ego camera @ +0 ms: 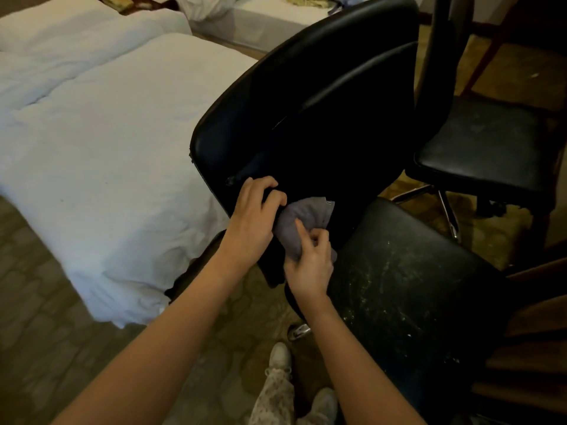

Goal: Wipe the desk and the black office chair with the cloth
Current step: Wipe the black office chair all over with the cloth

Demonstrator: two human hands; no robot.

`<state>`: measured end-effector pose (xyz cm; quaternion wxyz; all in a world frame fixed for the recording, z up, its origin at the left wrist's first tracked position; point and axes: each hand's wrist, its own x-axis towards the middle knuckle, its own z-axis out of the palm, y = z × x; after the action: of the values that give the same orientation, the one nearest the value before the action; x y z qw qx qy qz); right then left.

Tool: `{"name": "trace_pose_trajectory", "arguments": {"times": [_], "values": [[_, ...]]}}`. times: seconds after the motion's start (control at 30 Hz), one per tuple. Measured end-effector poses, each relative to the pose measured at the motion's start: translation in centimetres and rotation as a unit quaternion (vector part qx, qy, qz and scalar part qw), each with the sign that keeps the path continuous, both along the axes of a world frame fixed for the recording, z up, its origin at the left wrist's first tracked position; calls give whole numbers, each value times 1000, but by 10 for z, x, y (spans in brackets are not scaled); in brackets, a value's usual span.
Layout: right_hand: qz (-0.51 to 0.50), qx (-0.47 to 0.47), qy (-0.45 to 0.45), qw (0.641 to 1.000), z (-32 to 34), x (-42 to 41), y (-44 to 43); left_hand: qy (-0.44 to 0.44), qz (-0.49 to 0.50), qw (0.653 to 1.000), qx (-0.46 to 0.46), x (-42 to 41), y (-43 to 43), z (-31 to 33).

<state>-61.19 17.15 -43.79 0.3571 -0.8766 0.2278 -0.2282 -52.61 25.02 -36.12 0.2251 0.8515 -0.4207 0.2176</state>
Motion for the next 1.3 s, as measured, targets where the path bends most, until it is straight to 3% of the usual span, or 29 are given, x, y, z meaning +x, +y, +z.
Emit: {"name": "trace_pose_trajectory", "arguments": {"times": [0.1, 0.2, 0.3, 0.47, 0.57, 0.7, 0.83, 0.87, 1.07, 1.3], "values": [[0, 0, 171, 985, -10, -15, -19, 9, -19, 1000, 15, -1, 3, 1], [-35, 70, 212, 974, -19, -34, -39, 10, -28, 1000, 6, -4, 1, 2], [-61, 123, 150, 979, -11, -44, -41, 24, -22, 999, -14, -8, -1, 2], [-32, 95, -53, 994, 24, -20, -9, 17, -35, 999, -14, -8, 1, -8], [18, 48, -75, 996, 12, -14, 15, 13, -54, 998, -15, -11, 5, -12], [29, -16, 9, 999, -33, -32, 20, 26, -51, 998, -5, -7, 10, -16], [-5, 60, 200, 978, -55, -55, -6, 15, -58, 998, 21, -4, 6, -19], [-35, 77, 213, 973, -56, -58, -13, 16, -58, 998, 25, -4, 5, -19], [-153, 175, 72, 970, -31, -48, -20, 26, -77, 996, 21, -12, 5, -36], [-124, 177, -124, 968, -52, -5, 3, 40, -94, 994, -28, -30, 2, -90]]}}
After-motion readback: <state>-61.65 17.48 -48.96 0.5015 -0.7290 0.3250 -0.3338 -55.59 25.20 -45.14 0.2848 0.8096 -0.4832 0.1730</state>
